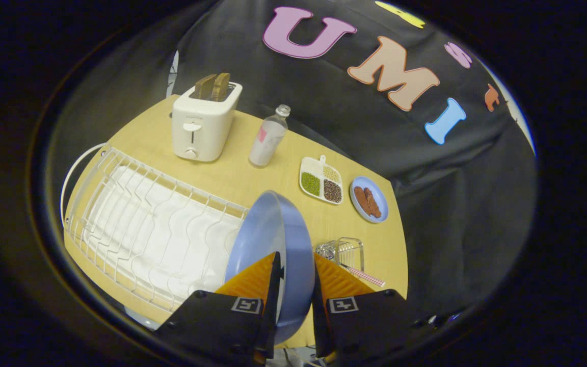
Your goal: Take the plate from the dish rack, then take the spoon from the basket and place it into the plate.
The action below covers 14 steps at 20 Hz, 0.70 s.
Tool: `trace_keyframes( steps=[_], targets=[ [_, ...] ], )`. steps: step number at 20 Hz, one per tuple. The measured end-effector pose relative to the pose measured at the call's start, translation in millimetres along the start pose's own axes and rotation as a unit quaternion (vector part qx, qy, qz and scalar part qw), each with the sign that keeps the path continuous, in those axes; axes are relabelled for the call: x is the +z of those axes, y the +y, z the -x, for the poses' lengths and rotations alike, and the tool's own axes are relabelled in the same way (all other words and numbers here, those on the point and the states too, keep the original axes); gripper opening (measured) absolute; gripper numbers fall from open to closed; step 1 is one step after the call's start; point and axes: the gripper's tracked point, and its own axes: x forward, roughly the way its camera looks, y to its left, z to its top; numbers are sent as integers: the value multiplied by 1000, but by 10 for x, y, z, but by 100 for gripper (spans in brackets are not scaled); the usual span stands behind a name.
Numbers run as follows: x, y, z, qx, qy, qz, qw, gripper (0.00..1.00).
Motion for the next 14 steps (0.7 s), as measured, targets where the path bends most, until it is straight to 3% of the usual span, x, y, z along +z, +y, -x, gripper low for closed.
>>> trace_keyframes(
  steps=[3,9,14],
  targets=[
    [61,-44,113,22,-5,-26,999,27],
    [20,-75,137,82,-16,-40,996,27],
    [-93,-233,27,152,-15,-119,981,24]
  ],
)
